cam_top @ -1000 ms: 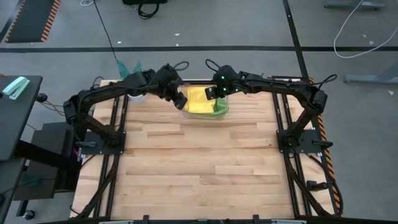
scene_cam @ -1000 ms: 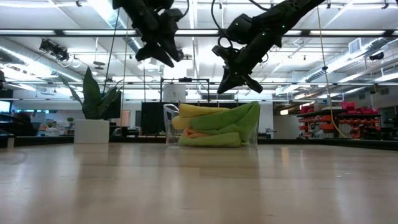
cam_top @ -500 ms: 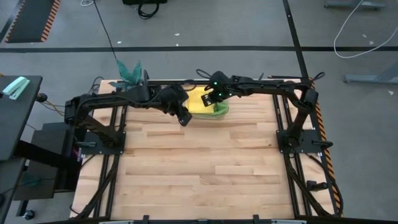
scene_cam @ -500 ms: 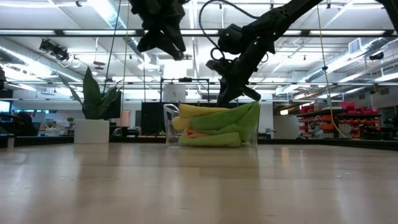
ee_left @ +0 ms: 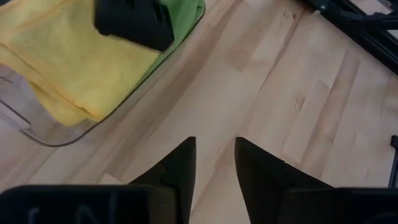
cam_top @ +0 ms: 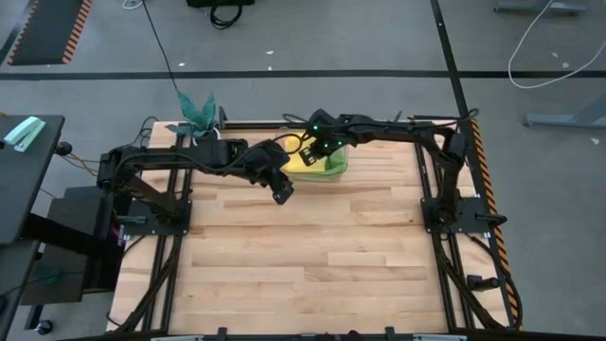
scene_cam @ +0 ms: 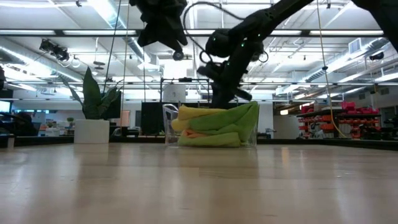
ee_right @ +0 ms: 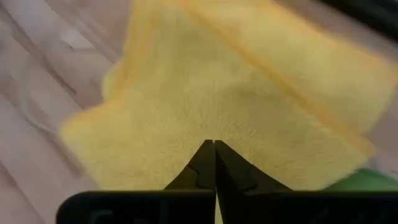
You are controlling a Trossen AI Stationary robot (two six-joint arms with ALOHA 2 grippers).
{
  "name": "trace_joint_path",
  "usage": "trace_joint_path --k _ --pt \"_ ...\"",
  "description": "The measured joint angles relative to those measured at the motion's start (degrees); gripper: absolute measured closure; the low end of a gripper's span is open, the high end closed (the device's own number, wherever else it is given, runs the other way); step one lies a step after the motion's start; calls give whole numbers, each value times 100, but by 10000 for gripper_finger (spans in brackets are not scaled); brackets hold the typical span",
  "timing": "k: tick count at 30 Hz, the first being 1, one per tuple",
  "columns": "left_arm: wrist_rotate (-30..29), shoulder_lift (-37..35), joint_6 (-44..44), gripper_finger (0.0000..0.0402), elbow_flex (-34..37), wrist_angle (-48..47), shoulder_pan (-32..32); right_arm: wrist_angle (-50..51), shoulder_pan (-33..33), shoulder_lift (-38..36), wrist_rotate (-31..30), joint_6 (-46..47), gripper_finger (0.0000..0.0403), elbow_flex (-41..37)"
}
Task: Fold microfiber towels
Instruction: Put the yellow microfiber cloth into the transparent bin, then return to Home Position
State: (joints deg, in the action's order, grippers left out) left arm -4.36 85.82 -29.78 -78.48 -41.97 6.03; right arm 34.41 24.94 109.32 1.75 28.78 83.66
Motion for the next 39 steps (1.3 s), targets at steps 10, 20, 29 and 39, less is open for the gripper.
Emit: trace_joint_path --k 10,20,29,39 --pt "-157 0 44 291 0 -4 -46 216 51 -1122 -62 -156 400 28" --pt "-313 -381 343 296 2 94 -180 406 -538 -2901 -150 -154 385 28" --pt "-313 -1863 348 295 -11 511 -219 318 -1605 -4432 -151 -149 387 26" --pt "-313 -3211 424 294 0 511 -989 384 -2788 -5477 -134 -136 386 23"
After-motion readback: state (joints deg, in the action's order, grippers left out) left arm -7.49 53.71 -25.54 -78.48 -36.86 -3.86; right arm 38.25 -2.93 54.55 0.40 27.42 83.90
